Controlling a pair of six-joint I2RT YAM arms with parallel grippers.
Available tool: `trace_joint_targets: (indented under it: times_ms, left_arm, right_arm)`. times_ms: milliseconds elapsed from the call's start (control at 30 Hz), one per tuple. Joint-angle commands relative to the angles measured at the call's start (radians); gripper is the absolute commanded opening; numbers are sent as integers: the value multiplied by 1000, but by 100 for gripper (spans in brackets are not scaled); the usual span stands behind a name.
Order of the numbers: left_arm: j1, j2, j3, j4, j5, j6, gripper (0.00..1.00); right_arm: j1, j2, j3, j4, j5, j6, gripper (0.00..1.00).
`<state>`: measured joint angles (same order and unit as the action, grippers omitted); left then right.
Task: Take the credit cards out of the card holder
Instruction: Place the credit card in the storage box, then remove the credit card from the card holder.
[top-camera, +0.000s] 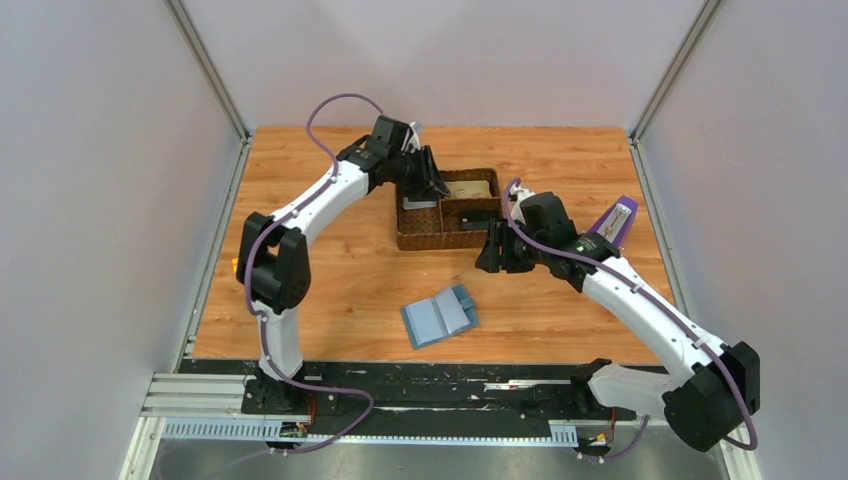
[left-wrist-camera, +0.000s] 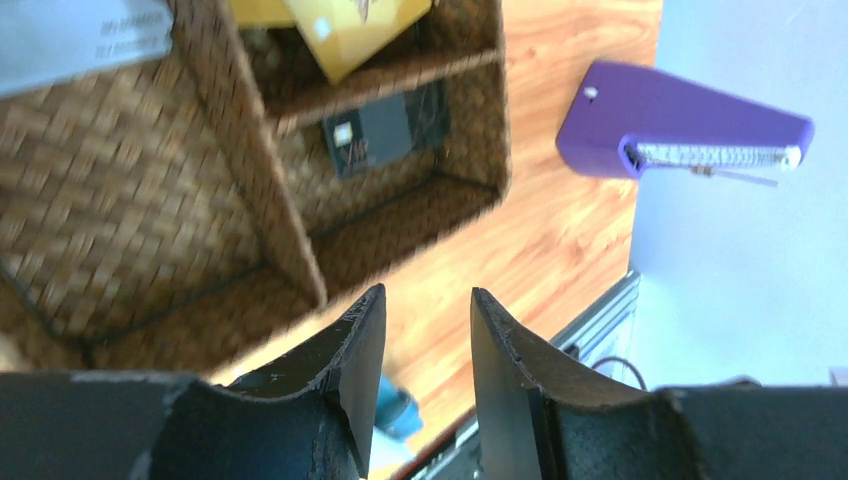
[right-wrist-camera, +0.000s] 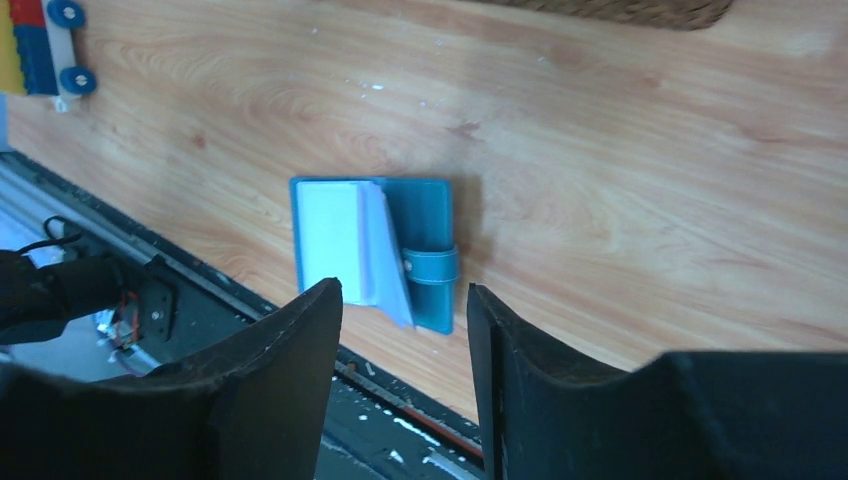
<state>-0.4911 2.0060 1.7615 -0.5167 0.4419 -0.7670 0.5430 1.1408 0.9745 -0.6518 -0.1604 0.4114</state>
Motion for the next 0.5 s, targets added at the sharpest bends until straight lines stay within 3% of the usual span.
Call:
trace_joint_targets:
  times_ms: [0,167,300,467]
  left_arm:
    - [-3,-163,-122,-99,-47,66,44]
    - [-1,-311,-269,-126,-70,72,44]
    - [10,-379,-413,-80,-94,90,44]
    - [47,-473,-540,-42,-145,154,45]
  right_arm:
    - [14,52,42,68,-122,104,48]
    - [77,107,12,215,-128,198,42]
    - [158,193,12,274,-10,192,44]
    - [163,284,38,292,14,292,48]
